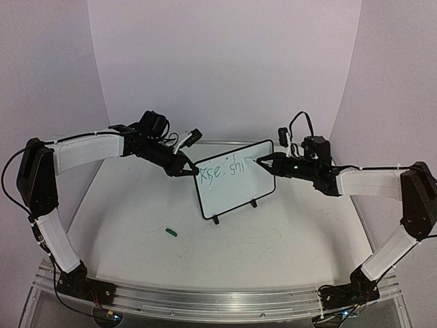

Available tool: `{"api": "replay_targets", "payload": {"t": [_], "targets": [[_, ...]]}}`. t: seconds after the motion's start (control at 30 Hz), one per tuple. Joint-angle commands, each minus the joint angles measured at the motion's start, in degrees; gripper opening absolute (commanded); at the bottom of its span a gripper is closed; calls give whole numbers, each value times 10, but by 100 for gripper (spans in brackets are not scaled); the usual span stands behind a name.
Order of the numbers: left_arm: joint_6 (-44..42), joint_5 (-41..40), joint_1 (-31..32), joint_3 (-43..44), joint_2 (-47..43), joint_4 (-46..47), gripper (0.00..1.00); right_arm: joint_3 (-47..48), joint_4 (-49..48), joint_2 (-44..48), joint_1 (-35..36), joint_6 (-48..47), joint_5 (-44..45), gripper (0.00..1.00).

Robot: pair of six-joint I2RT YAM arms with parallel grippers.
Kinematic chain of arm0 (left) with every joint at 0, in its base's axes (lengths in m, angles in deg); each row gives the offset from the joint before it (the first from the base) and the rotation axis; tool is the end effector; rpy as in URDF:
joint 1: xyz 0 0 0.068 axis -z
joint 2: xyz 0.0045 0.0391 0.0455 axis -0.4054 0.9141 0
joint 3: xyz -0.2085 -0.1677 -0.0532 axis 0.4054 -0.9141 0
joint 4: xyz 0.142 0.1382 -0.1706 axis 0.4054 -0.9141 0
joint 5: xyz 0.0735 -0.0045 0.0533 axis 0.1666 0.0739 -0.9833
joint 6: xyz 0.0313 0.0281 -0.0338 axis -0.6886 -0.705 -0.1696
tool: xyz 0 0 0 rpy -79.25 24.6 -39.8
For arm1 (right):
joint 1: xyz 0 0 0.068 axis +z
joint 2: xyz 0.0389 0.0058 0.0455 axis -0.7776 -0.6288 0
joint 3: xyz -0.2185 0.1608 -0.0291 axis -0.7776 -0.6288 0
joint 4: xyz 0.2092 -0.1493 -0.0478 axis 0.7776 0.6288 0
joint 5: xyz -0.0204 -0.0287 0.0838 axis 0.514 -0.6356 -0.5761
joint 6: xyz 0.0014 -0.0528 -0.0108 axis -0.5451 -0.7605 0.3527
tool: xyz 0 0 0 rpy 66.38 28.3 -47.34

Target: Write a sentence on the whiteboard

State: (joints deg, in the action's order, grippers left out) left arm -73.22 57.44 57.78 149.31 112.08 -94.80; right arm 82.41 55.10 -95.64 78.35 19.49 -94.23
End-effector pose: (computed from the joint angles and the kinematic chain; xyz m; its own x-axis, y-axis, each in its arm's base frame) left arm 0.3114 -0.2342 0.2744 -0.4306 0.4928 -0.7562 0.8932 0.3532 -0.2784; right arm 0.3019 0.1757 0.2498 -0.5611 0.1544 -0.8132 -0.6426 0.5380 0.5456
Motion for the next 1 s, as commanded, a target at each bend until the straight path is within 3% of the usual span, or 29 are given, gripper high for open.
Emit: {"api": "replay_targets", "payload": {"t": [0.0,0.97], "targets": [[-29,-33,11,-1,23,-50,0,-4,-20,0,0,-1,13,0],[-30,-34,12,-1,23,-51,0,-19,-14,-36,0,0,18,0]]}}
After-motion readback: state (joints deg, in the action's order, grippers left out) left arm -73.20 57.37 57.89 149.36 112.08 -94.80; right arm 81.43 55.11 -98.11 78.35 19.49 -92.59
